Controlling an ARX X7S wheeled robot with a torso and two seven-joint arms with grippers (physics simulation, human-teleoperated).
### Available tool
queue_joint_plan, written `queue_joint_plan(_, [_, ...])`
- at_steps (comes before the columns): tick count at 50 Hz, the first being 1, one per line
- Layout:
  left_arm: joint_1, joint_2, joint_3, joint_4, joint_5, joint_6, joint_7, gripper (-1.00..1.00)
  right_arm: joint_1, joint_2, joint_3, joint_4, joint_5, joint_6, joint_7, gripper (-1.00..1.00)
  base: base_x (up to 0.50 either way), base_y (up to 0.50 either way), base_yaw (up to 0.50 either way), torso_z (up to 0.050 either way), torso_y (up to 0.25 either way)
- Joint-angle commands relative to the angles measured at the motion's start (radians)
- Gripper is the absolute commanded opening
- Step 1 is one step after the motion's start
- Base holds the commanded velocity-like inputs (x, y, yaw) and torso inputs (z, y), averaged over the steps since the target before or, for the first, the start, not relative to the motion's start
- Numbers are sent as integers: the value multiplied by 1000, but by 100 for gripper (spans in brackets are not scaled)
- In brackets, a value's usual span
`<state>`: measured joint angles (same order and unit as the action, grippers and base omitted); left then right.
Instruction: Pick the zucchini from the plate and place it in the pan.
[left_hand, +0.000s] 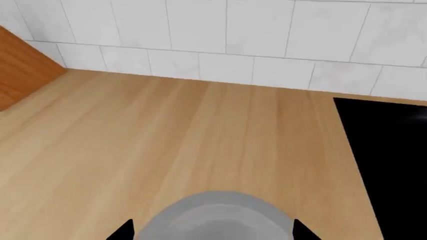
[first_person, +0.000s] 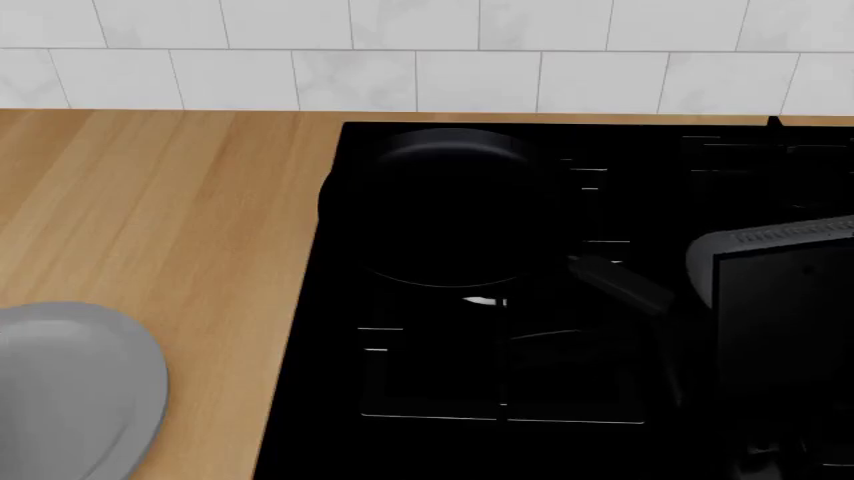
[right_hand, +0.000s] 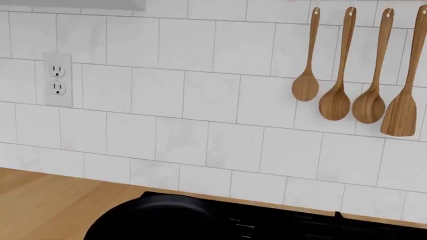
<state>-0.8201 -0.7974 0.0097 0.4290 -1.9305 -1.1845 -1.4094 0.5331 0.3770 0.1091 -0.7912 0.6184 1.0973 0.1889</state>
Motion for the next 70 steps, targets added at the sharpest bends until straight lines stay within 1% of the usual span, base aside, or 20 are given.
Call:
queue_joint_plan(1, [-42, -148, 172, -36, -220, 156, -141, 100, -33, -14, 27, -35, 28, 14, 20, 100, 0, 0, 0, 0, 0])
queue_joint_plan(6, [20, -156, 179, -21, -215, 188, -125, 100, -34, -9, 47, -41, 48, 31, 21, 100, 0, 0, 0, 0, 0])
queue_joint_plan(10, [38, -179, 178, -22, -220, 206, -118, 100, -34, -5, 58, -47, 60, 41, 24, 100, 0, 0, 0, 0, 0])
queue_joint_plan(16, [71, -176, 191, -3, -224, 232, -111, 100, -40, 0, 58, -47, 61, 35, 23, 100, 0, 0, 0, 0, 0])
queue_joint_plan(21, [116, -161, 202, -5, -195, 241, -81, 100, -54, 4, 61, -45, 62, 24, 19, 100, 0, 0, 0, 0, 0])
queue_joint_plan(27, [98, -121, 233, -22, -171, 238, -56, 100, -51, 6, 70, -45, 72, 30, 24, 100, 0, 0, 0, 0, 0])
queue_joint_plan(31, [58, -84, 258, -52, -143, 229, -33, 100, -47, 9, 62, -40, 69, 25, 24, 100, 0, 0, 0, 0, 0])
queue_joint_plan(34, [56, -74, 265, -69, -120, 225, -12, 100, -52, 12, 61, -36, 66, 19, 24, 100, 0, 0, 0, 0, 0])
queue_joint_plan(38, [72, -84, 259, -65, -113, 237, -17, 100, -57, 13, 70, -44, 76, 25, 28, 100, 0, 0, 0, 0, 0])
queue_joint_plan(41, [108, -102, 245, -69, -96, 252, -13, 100, -60, 12, 79, -51, 87, 32, 31, 100, 0, 0, 0, 0, 0])
queue_joint_plan(45, [158, -104, 239, -67, -77, 270, -5, 100, -64, 11, 91, -60, 99, 42, 38, 100, 0, 0, 0, 0, 0])
queue_joint_plan(56, [168, -79, 269, -46, -103, 275, -11, 100, -67, 10, 112, -77, 128, 61, 52, 100, 0, 0, 0, 0, 0])
queue_joint_plan(63, [176, -84, 272, -70, -84, 280, 2, 100, -73, 10, 114, -76, 132, 58, 58, 100, 0, 0, 0, 0, 0])
queue_joint_plan(70, [200, -96, 255, -99, -100, 314, 0, 100, -72, 12, 118, -79, 143, 64, 67, 100, 0, 0, 0, 0, 0])
